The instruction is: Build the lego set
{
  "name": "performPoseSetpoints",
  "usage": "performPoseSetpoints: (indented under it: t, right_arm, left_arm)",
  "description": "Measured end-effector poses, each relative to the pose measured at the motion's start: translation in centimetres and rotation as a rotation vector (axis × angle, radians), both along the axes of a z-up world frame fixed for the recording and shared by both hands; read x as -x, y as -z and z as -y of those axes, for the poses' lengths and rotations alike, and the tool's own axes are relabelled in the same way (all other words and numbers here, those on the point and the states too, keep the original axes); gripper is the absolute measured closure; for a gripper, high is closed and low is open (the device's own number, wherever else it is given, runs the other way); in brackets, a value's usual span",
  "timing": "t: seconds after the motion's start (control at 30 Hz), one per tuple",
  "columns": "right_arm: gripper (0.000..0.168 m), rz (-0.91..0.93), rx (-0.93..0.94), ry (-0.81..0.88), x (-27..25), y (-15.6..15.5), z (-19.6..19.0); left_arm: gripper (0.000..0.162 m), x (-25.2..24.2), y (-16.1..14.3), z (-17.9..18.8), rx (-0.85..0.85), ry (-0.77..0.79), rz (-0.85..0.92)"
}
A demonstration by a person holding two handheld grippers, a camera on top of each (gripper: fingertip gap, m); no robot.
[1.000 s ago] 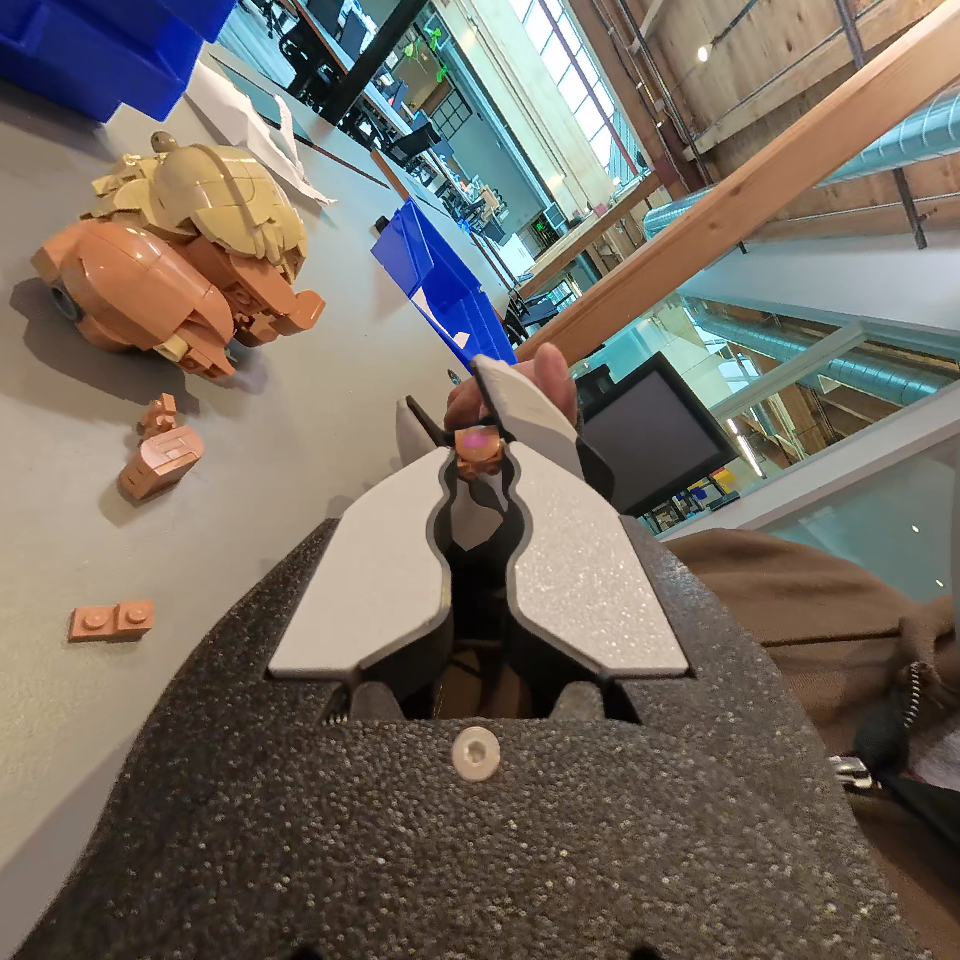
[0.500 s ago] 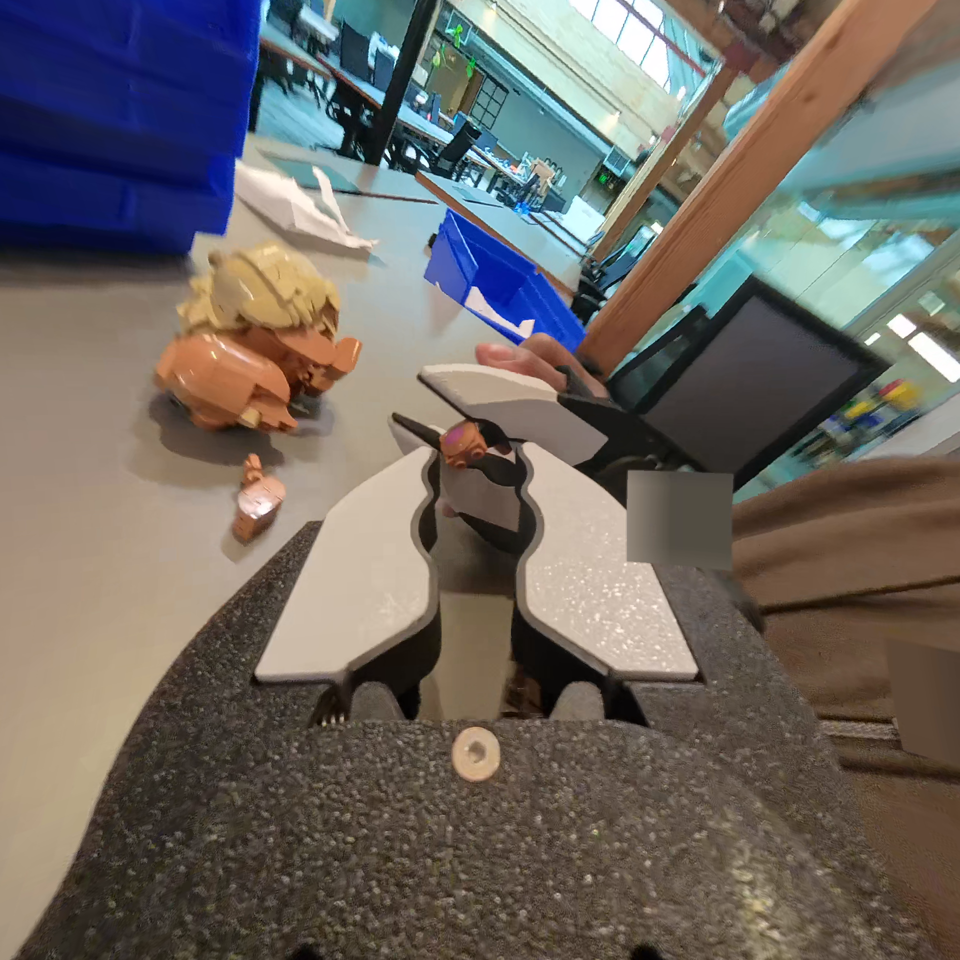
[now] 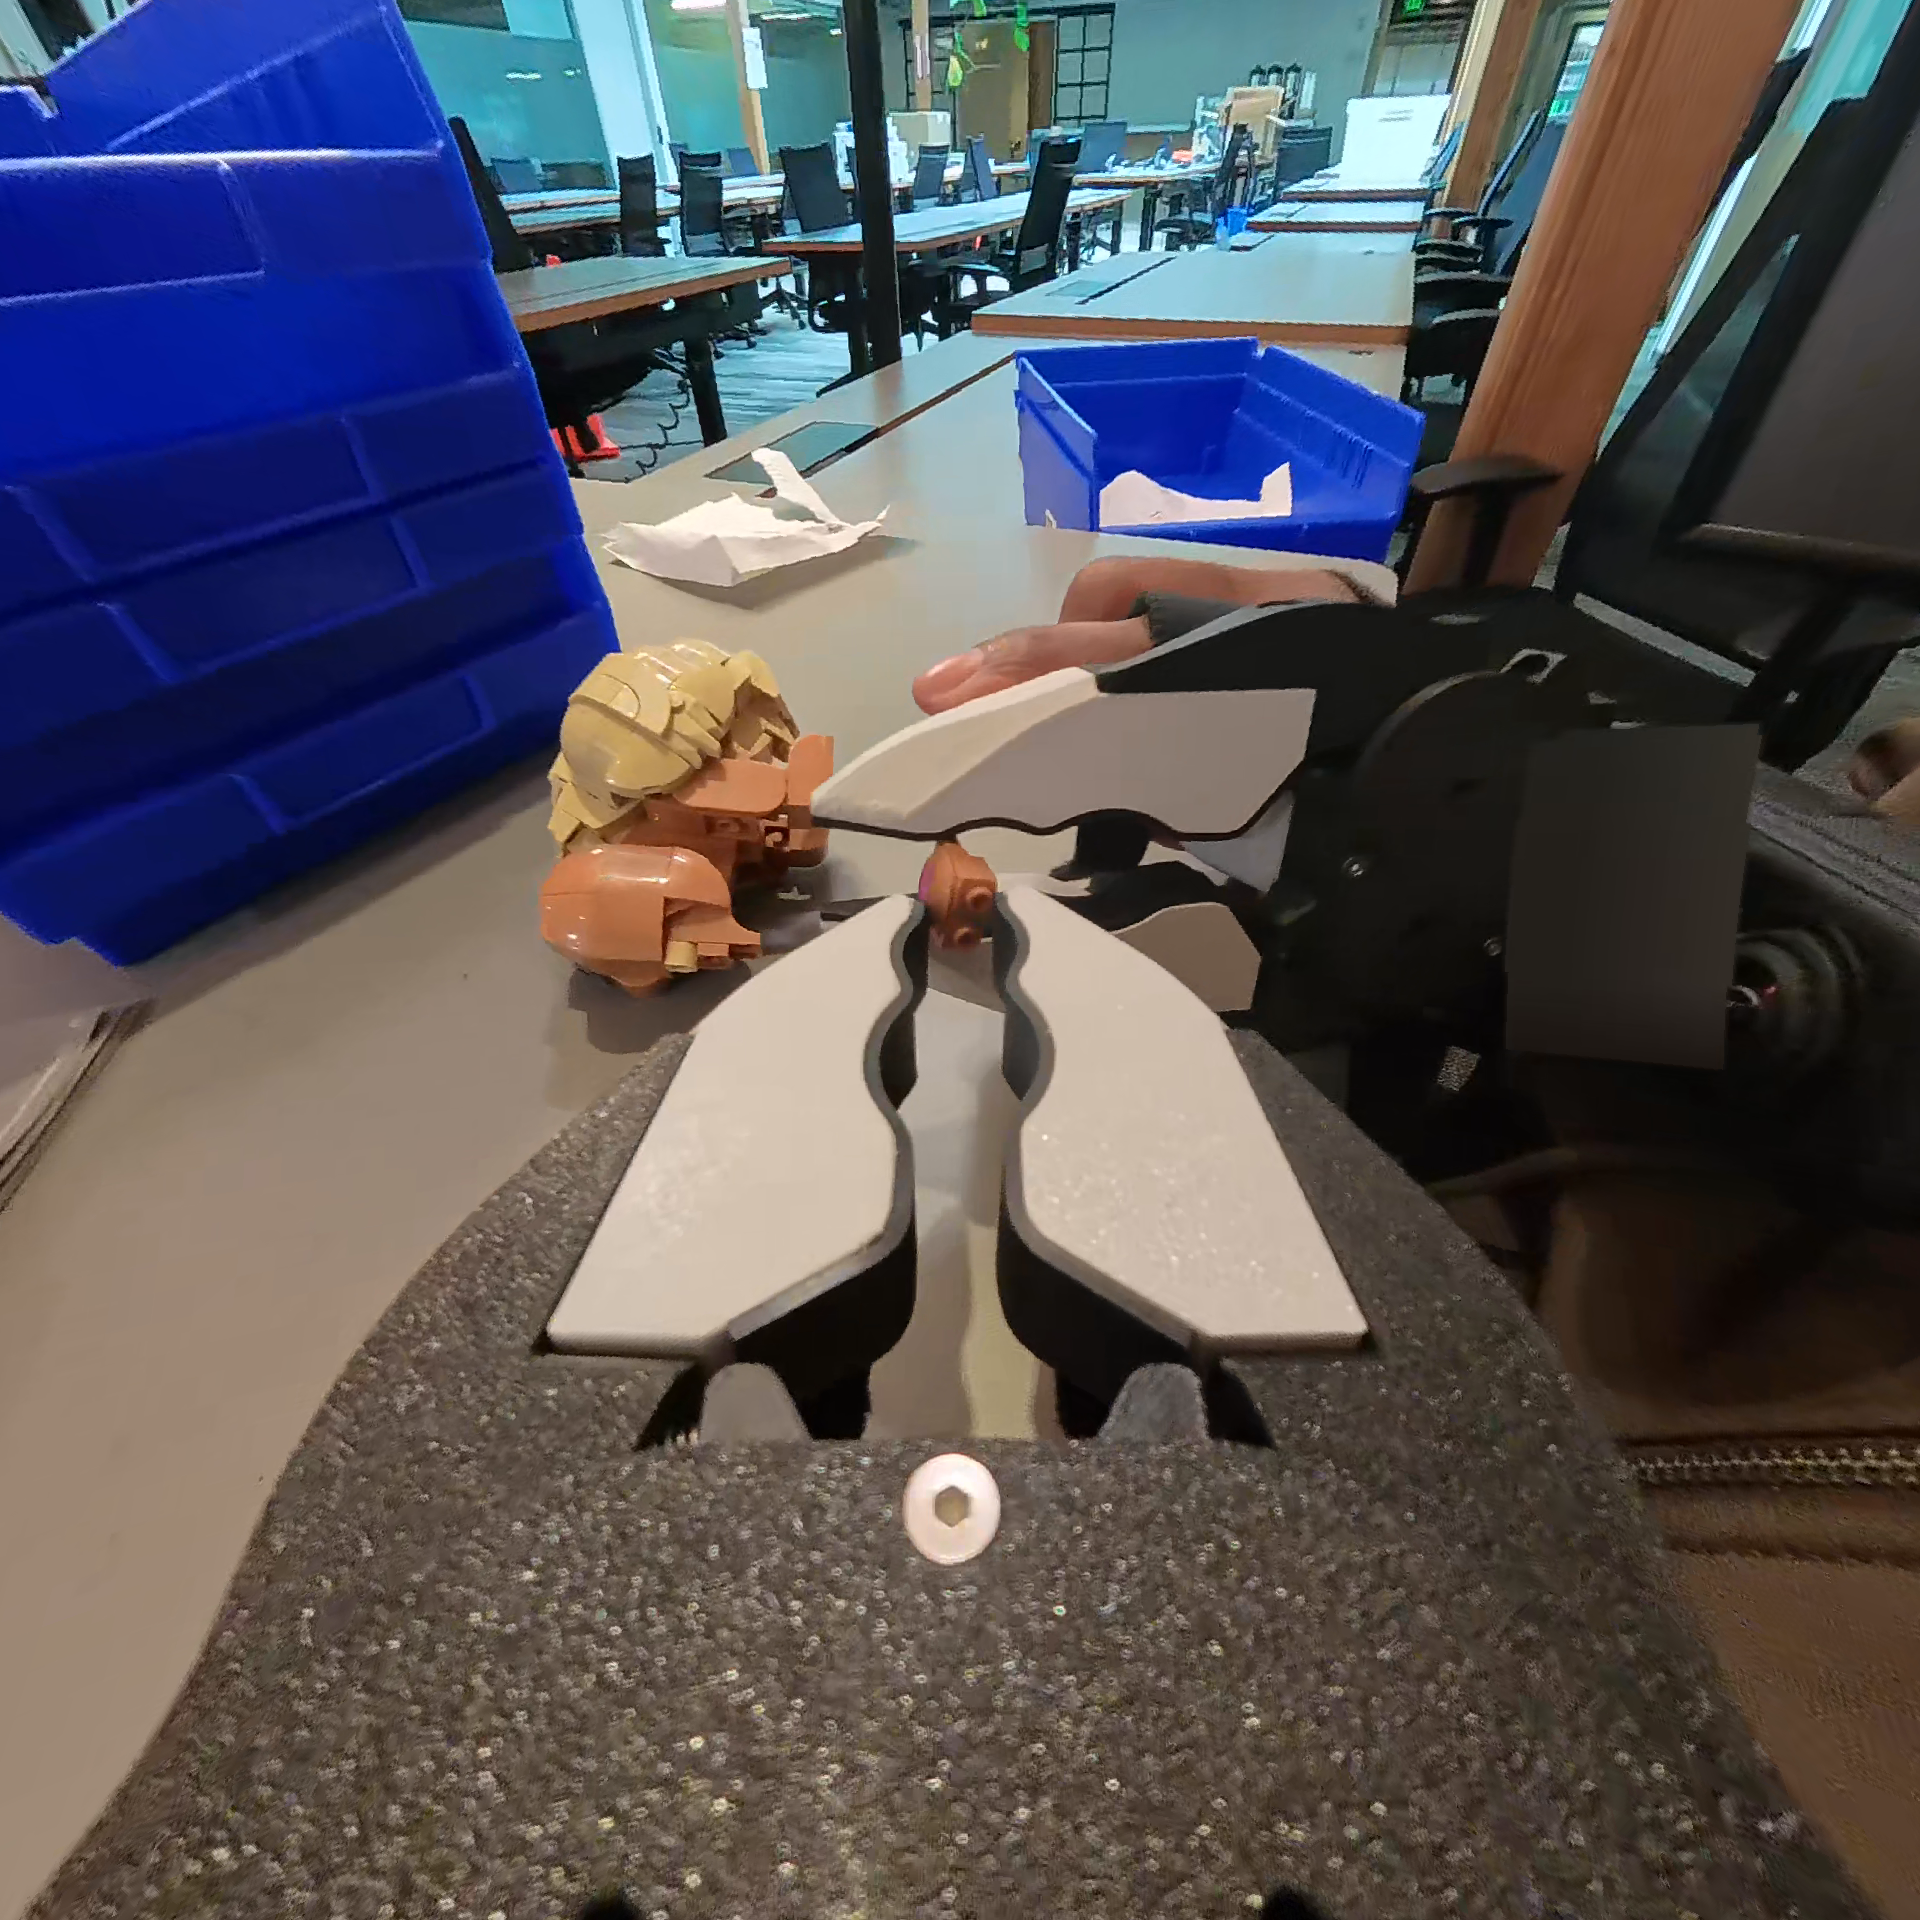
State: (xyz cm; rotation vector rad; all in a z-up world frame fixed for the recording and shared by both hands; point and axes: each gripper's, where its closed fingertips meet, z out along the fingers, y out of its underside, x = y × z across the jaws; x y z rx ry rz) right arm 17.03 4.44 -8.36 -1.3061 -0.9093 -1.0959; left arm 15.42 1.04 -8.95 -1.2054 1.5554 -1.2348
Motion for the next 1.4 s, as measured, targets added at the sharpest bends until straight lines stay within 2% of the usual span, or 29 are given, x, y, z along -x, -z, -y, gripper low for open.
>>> performPoseSetpoints:
  t: [0.2,0.27,0.5,0.63,0.8,1.0,1.2,1.33,1.4]
  right_arm:
    - [0.150,0.020,-0.013,0.001,0.2,0.0,0.0]
    - [0.152,0.015,-0.012,-0.005,0.2,0.0,0.1]
    - [0.157,-0.005,-0.014,-0.017,0.3,-0.1,0.2]
    - [0.150,-0.136,0.014,-0.034,-0.6,-0.3,0.4]
    - [0.149,-0.406,0.069,-0.061,-4.3,-1.0,2.2]
    - [0.148,-0.668,0.331,-0.065,-8.2,2.1,4.4]
    - [0.148,-0.693,0.383,-0.063,-8.0,3.0,4.2]
    - [0.148,-0.685,0.404,-0.095,-6.7,3.2,3.6]
    - [0.148,-0.677,0.413,-0.115,-5.9,3.2,3.3]
  left_arm:
    - [0.156,0.0,0.1,0.5,0.110,0.029,-0.029]
    - [0.162,0.1,0.0,0.4,0.113,0.026,-0.024]
    - [0.162,0.0,0.3,0.7,0.061,0.019,-0.037]
    - [0.162,0.0,0.1,-0.1,0.092,-0.008,-0.030]
    - [0.155,0.1,0.5,-0.8,0.109,-0.014,-0.060]
    - [0.143,0.3,2.7,-2.6,0.056,-0.046,-0.208]
    - [0.132,0.4,4.8,-5.9,-0.065,-0.056,-0.373]
    - [0.132,-0.5,5.9,-5.7,-0.031,0.015,-0.435]
    - [0.133,-0.8,6.5,-5.8,-0.075,0.015,-0.470]
